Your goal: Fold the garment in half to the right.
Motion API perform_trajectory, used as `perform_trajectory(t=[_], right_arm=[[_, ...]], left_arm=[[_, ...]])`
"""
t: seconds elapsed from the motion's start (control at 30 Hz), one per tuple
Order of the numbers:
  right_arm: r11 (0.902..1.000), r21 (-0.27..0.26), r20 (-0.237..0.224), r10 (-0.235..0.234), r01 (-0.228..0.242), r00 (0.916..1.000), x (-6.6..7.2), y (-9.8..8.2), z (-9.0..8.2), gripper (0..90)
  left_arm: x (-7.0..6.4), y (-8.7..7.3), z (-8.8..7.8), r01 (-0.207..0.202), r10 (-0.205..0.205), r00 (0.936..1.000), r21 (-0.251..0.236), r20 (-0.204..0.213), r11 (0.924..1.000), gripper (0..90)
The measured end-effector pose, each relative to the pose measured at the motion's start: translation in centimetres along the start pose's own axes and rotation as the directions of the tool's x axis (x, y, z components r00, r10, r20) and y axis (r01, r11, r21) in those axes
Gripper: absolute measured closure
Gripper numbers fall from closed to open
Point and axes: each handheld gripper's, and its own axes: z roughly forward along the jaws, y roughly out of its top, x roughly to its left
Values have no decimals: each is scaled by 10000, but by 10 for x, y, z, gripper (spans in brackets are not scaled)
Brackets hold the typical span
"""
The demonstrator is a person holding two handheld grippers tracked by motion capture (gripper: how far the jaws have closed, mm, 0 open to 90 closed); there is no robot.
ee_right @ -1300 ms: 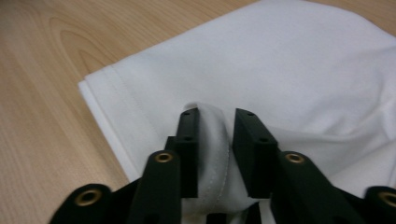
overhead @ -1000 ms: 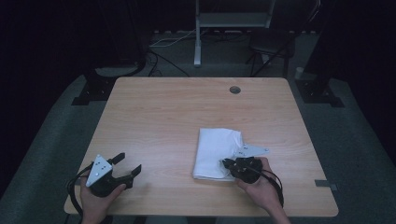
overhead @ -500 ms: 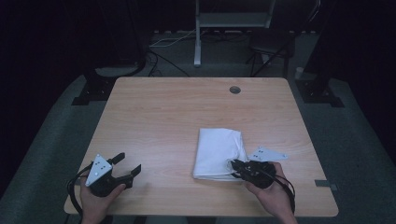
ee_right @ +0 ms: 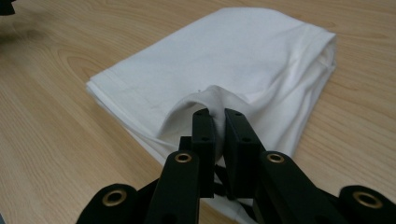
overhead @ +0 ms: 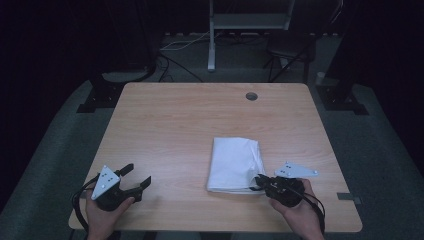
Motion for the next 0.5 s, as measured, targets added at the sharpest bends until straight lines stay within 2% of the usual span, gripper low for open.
perform_trajectory(t=[0.5], right_arm=[[9989, 399, 154, 219, -225, 9996, -11, -17, -14, 826]], left_arm=[[0, 0, 0, 32, -32, 10000, 16, 23, 10000, 219]])
